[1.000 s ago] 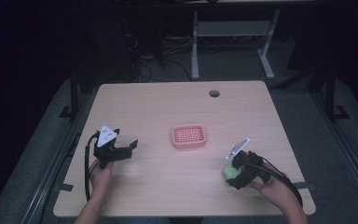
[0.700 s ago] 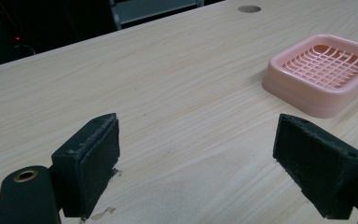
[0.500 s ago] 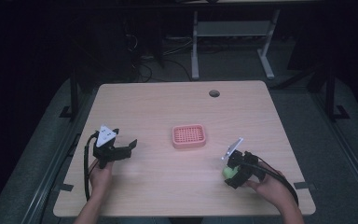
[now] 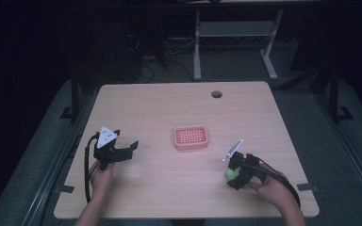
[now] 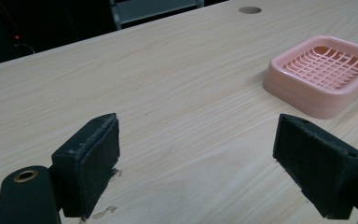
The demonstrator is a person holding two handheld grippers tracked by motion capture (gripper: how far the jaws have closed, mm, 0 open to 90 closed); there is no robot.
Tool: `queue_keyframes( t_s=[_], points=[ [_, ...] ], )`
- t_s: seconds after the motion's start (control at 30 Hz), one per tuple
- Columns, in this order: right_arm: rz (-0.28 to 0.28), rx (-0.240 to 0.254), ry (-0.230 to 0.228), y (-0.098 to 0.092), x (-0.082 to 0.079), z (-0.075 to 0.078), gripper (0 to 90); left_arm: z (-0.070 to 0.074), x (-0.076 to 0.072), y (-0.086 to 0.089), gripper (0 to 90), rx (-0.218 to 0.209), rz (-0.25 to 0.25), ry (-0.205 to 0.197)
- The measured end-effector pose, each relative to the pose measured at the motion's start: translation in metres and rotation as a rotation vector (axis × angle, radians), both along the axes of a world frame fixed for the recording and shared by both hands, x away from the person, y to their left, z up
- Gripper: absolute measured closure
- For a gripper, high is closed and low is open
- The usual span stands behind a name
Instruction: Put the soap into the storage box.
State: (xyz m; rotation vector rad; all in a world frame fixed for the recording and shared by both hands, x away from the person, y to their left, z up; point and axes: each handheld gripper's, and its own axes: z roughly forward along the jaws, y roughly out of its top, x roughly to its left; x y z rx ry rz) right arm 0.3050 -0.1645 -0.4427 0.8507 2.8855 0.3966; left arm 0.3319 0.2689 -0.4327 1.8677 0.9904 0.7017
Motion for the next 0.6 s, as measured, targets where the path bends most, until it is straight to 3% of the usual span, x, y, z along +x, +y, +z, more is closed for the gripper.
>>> queue_keyframes(
  t_s=[0.6],
  points=[
    [0.007, 0.01, -0.001, -0.0015, -0.0006, -0.0002, 25.6, -0.0002, 0.0004, 0.0022, 14.3, -0.011, 0.007, 0.004]
  ],
)
